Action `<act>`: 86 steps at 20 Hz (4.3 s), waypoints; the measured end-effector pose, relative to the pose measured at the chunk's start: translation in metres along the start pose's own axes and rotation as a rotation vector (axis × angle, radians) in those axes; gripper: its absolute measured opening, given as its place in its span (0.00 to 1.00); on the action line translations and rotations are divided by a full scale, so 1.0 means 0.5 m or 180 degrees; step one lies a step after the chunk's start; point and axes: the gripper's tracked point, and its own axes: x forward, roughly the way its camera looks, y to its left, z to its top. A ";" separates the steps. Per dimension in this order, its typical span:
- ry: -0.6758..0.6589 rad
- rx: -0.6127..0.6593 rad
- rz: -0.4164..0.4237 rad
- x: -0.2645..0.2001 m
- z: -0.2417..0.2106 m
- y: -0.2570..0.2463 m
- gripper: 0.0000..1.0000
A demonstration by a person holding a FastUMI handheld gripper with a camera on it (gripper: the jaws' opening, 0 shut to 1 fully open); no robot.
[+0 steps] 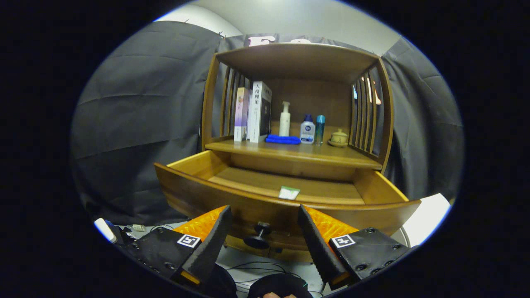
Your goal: Pull open the drawer, take out the items inside it, and place them on the countertop above the cabinet.
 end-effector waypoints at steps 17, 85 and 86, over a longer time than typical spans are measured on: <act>-0.0014 -0.0062 -0.0282 0.148 0.209 -0.125 0.99; 0.2039 0.1026 0.0679 0.186 0.198 -0.121 0.41; 0.2017 0.1055 0.0661 0.193 0.213 -0.125 0.41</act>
